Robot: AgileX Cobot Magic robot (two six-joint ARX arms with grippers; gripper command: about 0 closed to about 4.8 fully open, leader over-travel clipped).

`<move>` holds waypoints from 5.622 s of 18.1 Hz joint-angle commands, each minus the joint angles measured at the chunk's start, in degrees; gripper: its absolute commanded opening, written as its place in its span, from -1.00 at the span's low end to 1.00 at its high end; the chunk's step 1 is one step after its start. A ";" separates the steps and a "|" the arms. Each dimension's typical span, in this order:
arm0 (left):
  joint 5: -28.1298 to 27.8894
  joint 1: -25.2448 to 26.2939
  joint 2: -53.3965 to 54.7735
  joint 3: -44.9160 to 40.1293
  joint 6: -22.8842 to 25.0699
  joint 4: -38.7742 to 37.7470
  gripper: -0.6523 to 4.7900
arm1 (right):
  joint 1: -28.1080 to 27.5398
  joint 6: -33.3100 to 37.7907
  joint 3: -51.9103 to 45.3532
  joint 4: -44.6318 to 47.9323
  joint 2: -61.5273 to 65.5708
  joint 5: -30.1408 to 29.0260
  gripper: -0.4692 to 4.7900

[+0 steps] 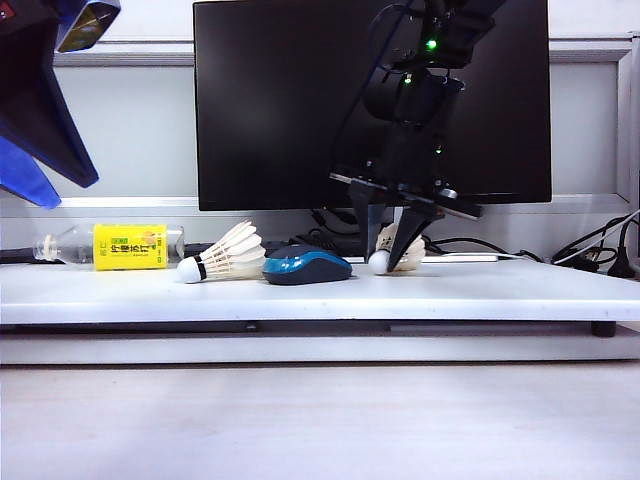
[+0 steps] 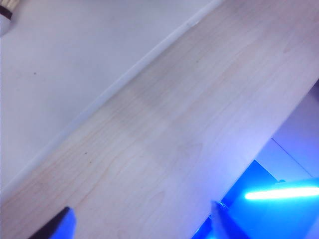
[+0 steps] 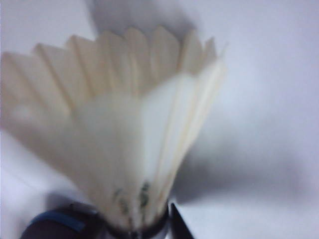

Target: Stack the badminton balls on the table vertically.

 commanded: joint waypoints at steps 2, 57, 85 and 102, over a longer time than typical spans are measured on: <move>0.24 -0.04 -0.09 0.26 -0.13 -0.33 0.58 | 2.34 6.75 0.02 0.61 -0.39 4.59 -0.07; 1.92 -0.04 -0.07 -0.07 0.28 -1.77 0.58 | 4.46 -155.56 0.61 -4.50 -4.26 11.34 0.14; 1.70 -0.04 -0.07 -0.09 0.33 -2.12 0.58 | 3.63 -169.13 0.42 4.20 0.96 9.90 -0.08; 1.70 -0.04 -0.07 -0.09 0.35 -0.90 0.58 | 3.69 -106.40 0.39 29.40 0.94 2.05 -0.39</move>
